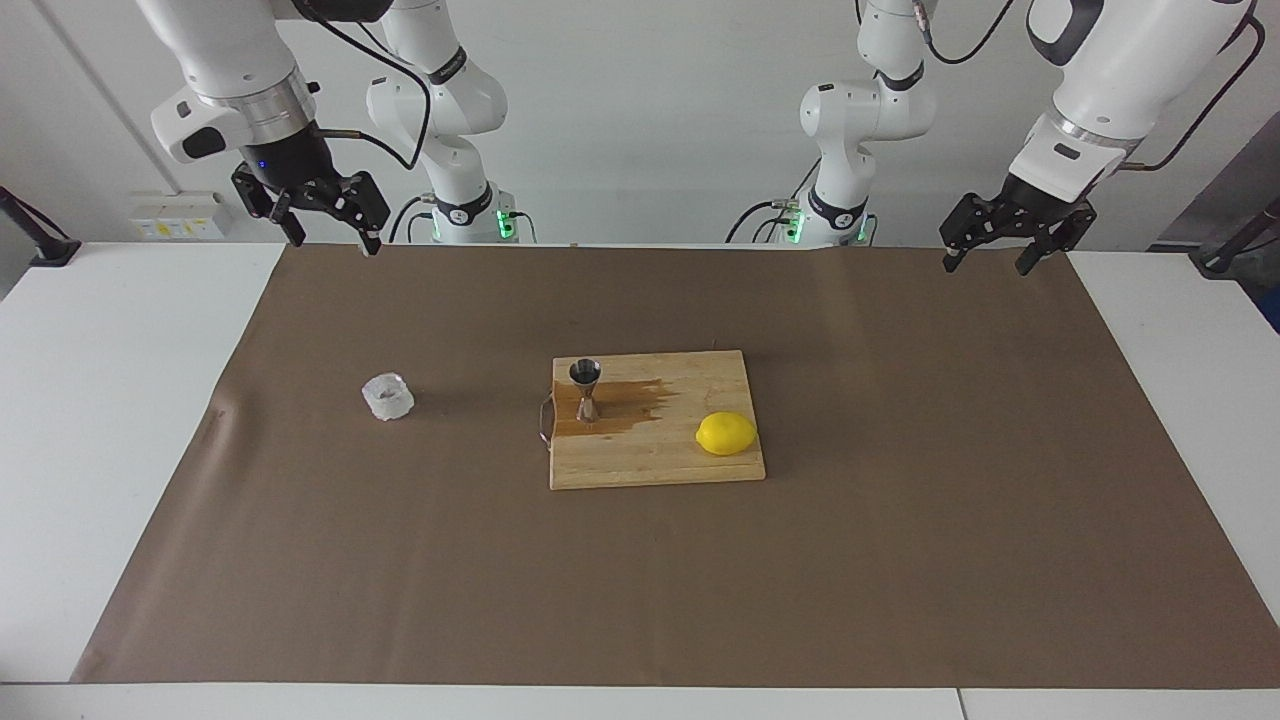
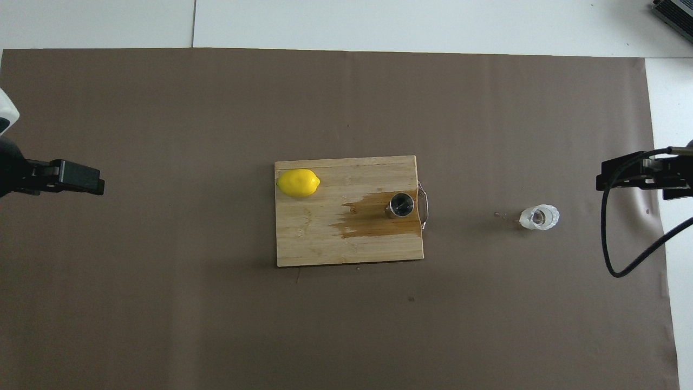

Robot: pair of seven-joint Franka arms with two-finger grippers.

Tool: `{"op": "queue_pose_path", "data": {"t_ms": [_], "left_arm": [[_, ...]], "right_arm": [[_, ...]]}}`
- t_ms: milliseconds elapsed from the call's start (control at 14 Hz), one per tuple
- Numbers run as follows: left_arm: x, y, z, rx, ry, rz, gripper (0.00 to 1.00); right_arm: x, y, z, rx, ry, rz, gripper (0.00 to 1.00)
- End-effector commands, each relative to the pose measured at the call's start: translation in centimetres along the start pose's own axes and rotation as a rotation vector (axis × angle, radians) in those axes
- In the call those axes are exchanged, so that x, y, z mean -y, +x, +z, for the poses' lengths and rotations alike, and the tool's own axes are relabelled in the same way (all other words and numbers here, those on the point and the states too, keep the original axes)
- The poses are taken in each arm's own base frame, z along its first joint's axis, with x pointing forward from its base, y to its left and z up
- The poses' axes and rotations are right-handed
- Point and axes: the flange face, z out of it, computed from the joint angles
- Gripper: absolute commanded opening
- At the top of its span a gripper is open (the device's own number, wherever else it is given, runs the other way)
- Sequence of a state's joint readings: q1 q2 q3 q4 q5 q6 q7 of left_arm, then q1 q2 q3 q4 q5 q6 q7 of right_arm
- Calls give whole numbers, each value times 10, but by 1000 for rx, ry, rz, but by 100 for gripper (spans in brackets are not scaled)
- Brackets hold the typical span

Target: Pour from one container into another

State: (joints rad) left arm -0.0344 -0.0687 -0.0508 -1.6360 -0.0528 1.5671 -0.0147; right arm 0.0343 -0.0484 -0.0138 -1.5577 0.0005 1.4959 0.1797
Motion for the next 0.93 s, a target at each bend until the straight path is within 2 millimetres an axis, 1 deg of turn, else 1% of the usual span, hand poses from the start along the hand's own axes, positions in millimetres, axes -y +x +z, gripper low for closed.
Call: {"op": "queue_pose_path", "data": {"t_ms": [0, 357, 857], "left_arm": [[1, -4, -1, 3, -7, 2, 100], [1, -4, -1, 3, -7, 2, 100], [1, -4, -1, 3, -7, 2, 100]], "right_arm": [[-2, -8, 0, 0, -18, 15, 100], [-1, -8, 0, -3, -22, -53, 100], [2, -7, 0, -8, -30, -51, 100]]}}
